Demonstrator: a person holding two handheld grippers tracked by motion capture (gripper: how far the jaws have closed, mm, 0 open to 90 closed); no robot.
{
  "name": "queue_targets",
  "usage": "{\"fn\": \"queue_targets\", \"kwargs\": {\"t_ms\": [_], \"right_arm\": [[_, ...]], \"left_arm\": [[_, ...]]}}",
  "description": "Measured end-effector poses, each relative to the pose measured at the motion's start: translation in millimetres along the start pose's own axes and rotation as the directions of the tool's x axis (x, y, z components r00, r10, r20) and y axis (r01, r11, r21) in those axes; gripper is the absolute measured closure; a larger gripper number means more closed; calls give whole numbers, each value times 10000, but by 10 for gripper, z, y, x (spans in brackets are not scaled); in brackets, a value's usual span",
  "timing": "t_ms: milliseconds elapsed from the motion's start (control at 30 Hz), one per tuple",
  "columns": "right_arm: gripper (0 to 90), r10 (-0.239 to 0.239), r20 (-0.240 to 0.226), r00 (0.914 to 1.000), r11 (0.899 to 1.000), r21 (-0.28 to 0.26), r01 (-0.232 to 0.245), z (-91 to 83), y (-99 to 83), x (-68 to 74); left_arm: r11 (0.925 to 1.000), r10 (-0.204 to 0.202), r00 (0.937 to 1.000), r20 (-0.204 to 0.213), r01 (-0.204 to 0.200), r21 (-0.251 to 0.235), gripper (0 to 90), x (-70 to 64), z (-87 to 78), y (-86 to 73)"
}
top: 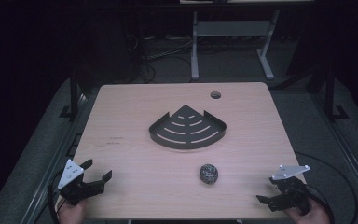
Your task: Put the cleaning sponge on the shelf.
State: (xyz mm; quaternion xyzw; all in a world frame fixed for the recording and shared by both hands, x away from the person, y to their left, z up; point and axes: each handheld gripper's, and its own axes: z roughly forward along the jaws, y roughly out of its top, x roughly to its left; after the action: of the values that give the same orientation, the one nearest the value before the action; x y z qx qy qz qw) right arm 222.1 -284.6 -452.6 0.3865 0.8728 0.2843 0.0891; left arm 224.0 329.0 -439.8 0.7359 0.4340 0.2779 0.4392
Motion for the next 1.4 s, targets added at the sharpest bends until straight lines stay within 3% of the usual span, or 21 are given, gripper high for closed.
{"fn": "queue_targets", "kwargs": {"t_ms": [400, 667, 1400], "right_arm": [[157, -694, -256, 9973, 9973, 220, 700, 30, 150, 145], [156, -765, -488, 9959, 9968, 174, 774, 8, 259, 187], [145, -1795, -1072, 9779, 9807, 592, 1865, 98, 709, 371]], "left_arm": [[10000, 36, 10000, 19, -36, -81, 132, -1, -13, 1], [9999, -8, 10000, 59, 9, -105, 132, -7, -12, 4], [9999, 98, 9999, -26, -98, -83, 132, 10, -18, 2]]}}
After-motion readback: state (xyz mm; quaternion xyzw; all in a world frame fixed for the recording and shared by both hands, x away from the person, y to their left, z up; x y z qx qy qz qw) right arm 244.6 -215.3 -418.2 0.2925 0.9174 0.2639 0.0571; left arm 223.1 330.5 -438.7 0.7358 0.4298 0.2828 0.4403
